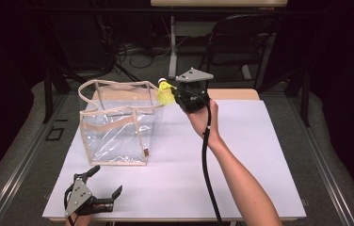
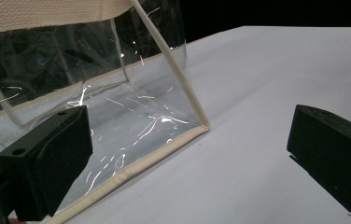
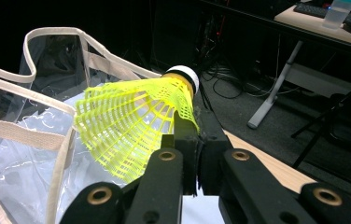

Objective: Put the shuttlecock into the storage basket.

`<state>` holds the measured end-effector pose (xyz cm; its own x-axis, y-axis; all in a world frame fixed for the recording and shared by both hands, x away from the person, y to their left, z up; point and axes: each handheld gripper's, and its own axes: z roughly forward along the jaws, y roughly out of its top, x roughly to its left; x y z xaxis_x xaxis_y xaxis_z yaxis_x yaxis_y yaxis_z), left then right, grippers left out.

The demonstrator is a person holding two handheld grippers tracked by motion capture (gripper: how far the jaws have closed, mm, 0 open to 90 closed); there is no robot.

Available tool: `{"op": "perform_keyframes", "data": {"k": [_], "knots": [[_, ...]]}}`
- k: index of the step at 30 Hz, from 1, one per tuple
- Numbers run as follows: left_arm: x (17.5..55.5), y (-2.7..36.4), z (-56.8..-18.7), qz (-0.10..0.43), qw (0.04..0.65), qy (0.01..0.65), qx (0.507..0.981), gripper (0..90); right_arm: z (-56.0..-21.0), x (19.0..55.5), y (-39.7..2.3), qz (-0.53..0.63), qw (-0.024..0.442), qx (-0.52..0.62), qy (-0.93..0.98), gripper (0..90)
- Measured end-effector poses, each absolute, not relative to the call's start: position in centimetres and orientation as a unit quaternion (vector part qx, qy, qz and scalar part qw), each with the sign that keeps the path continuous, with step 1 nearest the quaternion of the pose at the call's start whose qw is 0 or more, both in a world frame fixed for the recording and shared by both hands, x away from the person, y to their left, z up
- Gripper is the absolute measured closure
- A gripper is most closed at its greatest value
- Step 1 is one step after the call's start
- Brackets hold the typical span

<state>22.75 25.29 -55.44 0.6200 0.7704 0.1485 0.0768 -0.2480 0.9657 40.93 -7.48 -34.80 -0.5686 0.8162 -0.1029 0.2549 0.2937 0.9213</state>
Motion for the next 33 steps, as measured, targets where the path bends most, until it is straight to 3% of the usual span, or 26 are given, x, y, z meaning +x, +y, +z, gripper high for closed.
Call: {"op": "perform_keyframes", "data": {"k": [33], "knots": [[22.8,25.3,-55.4,0.32,0.539,0.293,0.721,0.2,-34.5,42.7,-4.6,0.467,0.289,0.351,0.758,89.0]]}}
